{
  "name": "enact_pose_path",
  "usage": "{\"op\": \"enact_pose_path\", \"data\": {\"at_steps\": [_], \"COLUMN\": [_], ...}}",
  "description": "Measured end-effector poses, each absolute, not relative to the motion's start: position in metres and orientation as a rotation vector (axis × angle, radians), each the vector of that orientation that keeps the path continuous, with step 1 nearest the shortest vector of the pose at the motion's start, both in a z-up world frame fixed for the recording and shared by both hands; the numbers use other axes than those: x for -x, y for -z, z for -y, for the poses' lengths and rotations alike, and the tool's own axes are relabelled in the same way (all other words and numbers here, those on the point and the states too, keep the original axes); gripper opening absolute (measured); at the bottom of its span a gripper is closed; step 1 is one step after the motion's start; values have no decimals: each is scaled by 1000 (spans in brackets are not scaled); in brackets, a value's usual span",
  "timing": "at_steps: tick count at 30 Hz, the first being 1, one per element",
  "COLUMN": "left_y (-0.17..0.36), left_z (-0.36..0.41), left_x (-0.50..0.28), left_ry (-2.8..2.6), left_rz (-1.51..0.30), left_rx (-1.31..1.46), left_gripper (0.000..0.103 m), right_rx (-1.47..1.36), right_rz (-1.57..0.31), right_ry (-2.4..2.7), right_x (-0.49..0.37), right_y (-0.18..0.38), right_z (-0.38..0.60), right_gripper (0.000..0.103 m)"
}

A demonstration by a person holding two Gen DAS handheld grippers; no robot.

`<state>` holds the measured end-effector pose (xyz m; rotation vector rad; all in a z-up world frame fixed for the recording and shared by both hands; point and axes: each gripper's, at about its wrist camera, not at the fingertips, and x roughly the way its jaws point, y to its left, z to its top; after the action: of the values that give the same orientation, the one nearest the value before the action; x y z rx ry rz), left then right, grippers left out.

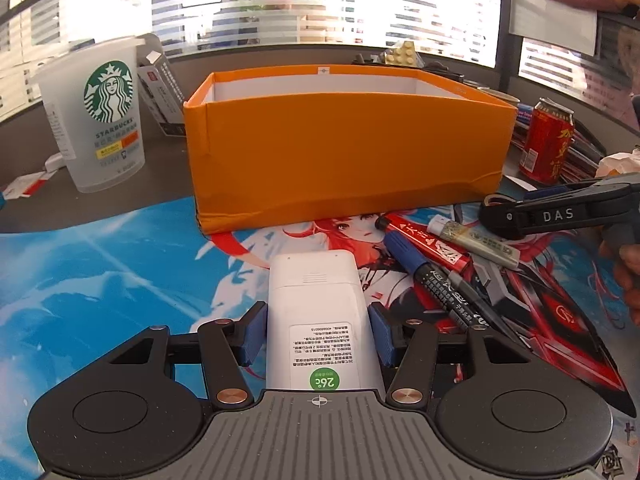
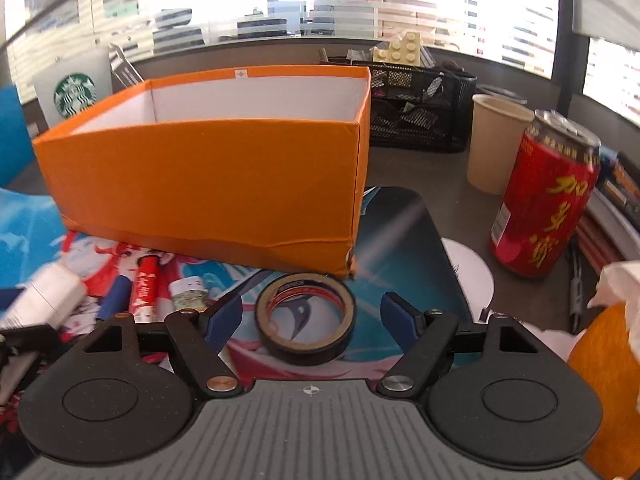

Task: Organize rigid objects
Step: 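Grasp the white power bank with the left tool while the right tool grasps the black tape roll, then carry the power bank and tape roll into the orange box and open both tools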

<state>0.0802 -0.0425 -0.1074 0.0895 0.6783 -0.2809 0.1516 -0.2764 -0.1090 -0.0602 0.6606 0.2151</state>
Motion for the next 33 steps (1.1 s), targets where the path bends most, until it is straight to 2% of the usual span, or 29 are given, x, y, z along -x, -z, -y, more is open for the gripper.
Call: {"op": "enact_pose_path", "data": {"at_steps": [3,6,8,9,10,12,23,33], "left_y": [108,109,110,110,110,109,107,68], "left_z": [44,43,45,45,46,46,35,17], "left_x": [-81,-84,-85,-86,-87,-87,-79,-66], "left_ry": [281,276,267,261,259,270,283,291], "left_rz": [-673,-670,-667,-664,-662,-658,-649,-587], "left_rx": [-113,-113,-113,-115,-115,-108,-37,12], "left_gripper": [53,58,66,67,64,52,51,51], "right_rx": [74,75,76,77,81,79,53,67], "right_rz": [-672,-679,-676,-674,-674,-675,-632,-571], "right_ry": [-209,-216,-219,-221,-215,-206,-203,-227], "right_x": [-157,-159,-159,-159,-158,-157,-141,-122], "right_y": [112,114,114,113,114,113,102,79], "right_z": [274,274,274,273,272,271,277,270], "right_gripper": [65,62,56,53,53,52,52,52]}}
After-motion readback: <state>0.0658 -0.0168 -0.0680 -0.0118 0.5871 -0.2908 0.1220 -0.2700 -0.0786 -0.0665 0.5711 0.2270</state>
